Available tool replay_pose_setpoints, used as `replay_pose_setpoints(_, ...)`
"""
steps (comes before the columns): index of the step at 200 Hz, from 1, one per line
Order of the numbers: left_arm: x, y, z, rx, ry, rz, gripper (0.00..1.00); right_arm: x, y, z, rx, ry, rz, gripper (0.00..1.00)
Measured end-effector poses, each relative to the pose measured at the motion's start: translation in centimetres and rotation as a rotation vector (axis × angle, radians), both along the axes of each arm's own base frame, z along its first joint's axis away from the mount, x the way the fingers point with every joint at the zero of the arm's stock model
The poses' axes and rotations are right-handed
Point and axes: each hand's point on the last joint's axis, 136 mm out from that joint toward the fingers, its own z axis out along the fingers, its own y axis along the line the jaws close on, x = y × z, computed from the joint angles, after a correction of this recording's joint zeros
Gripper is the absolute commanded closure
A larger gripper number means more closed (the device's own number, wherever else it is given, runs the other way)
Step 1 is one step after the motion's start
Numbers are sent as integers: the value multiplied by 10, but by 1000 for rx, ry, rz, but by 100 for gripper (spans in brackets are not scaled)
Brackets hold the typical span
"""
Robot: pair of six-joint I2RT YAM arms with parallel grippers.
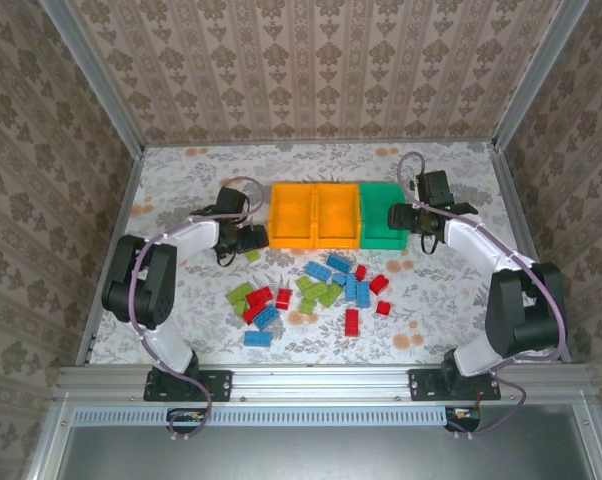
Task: Sort the legos into containers by color
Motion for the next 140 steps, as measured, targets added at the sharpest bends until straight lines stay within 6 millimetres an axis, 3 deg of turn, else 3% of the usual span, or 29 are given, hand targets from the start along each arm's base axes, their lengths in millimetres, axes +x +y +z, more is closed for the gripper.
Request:
replay_pose_setpoints(37,1,4,-8,35,27,2,38,-9,-1,-5,-1,3,-1,22)
replay_pose_setpoints(73,2,7,-10,65,35,-1,47,-17,-3,-10,-4,11,-2,22)
replay_pose_setpoints(98,1,10,-12,83,39,-7,66,-21,-4,-9,-8,8,-1,22)
replay_pose_setpoints(140,4,9,-10,89,29,-25,77,-27,-5,-9,-9,5,-2,22)
